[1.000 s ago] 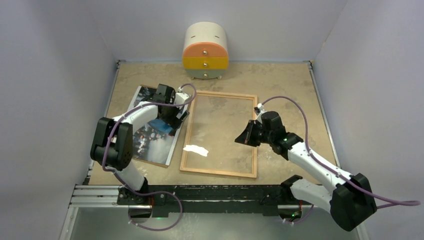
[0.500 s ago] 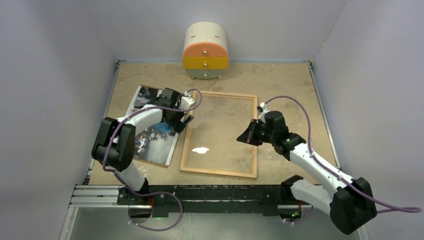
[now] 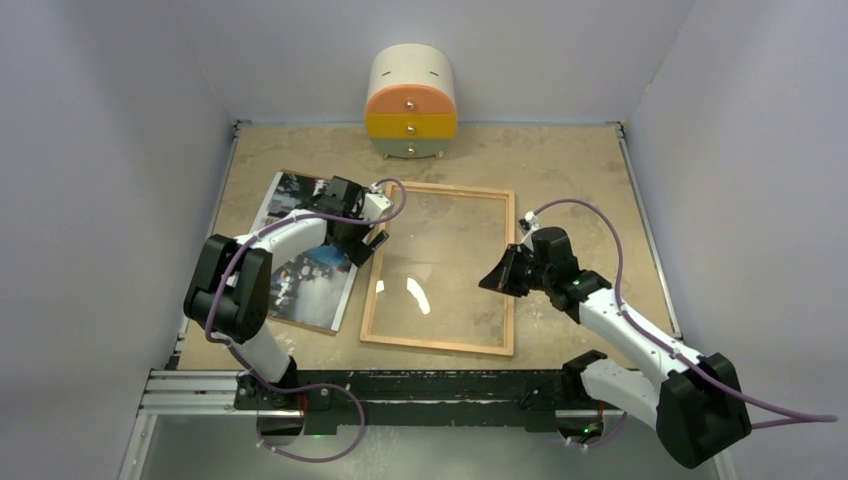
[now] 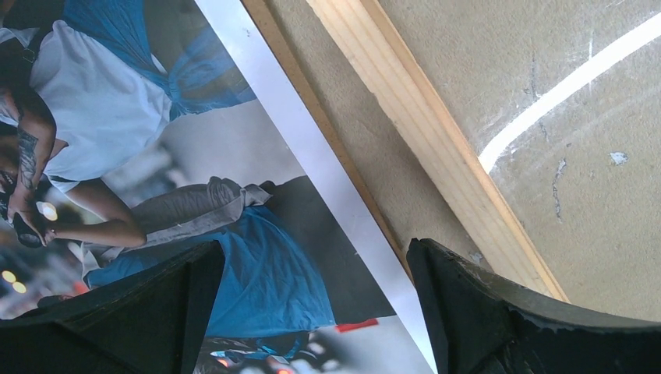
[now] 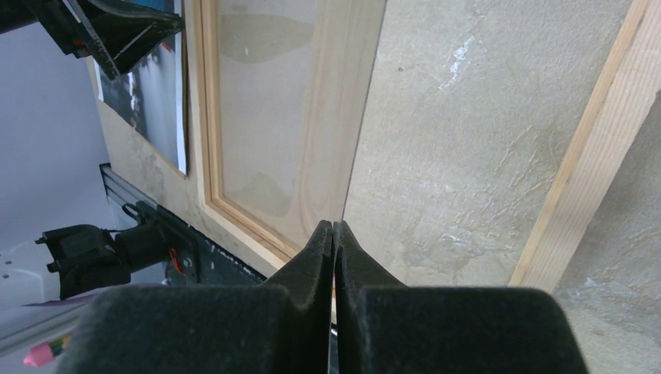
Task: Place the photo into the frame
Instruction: Place the photo frame item in the photo frame.
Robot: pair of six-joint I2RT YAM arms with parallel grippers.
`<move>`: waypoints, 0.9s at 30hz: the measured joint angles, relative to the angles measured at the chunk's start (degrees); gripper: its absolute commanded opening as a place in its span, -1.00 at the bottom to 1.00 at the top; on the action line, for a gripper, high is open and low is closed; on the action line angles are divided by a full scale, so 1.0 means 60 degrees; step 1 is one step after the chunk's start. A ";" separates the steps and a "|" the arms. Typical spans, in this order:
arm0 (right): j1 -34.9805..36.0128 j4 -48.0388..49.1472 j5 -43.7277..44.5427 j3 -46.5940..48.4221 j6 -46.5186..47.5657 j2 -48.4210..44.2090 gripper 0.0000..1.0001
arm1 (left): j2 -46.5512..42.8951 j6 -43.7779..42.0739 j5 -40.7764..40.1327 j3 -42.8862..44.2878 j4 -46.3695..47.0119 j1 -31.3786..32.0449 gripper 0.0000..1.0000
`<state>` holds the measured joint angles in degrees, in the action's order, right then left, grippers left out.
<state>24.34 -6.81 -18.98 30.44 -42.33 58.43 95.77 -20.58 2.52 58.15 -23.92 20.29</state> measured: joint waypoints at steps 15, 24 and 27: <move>-0.0007 0.0215 -0.0069 -0.0157 -0.0007 0.0000 -1.00 | 0.0011 0.0000 -0.0015 -0.0022 0.0098 0.0036 0.91; -0.0007 0.0251 -0.0047 -0.0168 -0.0007 -0.0208 -1.00 | 0.0146 -0.0004 -0.0051 -0.0146 0.0124 0.0175 0.92; -0.0007 0.0463 -0.0178 -0.0357 -0.0058 -0.0178 -1.00 | 0.0146 -0.0004 -0.0047 -0.0178 0.0160 0.0251 0.91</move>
<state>24.29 -4.03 -20.05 28.29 -42.68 57.36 96.64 -20.60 2.24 57.08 -22.96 21.80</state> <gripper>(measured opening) 0.004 0.958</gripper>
